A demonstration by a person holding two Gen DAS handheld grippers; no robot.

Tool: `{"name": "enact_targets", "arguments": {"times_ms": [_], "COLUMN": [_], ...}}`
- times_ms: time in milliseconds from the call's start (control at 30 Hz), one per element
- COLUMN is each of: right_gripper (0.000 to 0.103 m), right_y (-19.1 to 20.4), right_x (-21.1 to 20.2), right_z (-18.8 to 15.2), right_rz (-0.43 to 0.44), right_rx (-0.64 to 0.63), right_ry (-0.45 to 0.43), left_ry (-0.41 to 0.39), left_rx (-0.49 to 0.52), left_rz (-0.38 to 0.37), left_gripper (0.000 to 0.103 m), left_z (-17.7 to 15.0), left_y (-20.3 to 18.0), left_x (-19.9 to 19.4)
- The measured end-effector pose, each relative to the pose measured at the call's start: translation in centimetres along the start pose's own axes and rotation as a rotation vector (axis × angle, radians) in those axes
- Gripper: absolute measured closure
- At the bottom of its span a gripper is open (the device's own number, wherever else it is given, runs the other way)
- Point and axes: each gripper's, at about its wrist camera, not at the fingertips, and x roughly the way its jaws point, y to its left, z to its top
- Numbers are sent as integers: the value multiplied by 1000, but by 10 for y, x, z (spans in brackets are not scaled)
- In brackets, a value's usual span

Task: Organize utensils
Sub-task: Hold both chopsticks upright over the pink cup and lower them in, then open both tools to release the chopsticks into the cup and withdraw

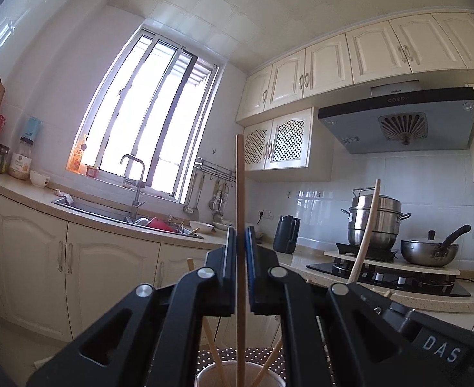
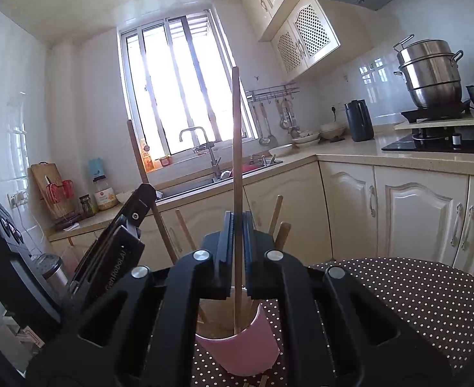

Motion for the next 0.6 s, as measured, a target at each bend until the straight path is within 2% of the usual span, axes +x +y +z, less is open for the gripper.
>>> {"name": "enact_targets", "arguments": {"times_ms": [167,233,333,600], "right_gripper": [97,97,96,94], "right_y": [-1,-1,1,6], "right_x": [2,4,1,-16], "right_z": [-3,-4,-3,6], "right_rz": [-10,-17,-30,-70], "right_rx": [15,28,36,28], "right_ry": [26,46,50,45], "left_ry": [41,49,45,43], "left_rx": [31,51,64,44], "left_rz": [-22,-30,-20,-91], "left_gripper": [95,81,65,51], "left_z": [-1,0,3,23], "left_y": [-3,-6,-8,-10], "left_x": [-1,-4,-11,-30]}}
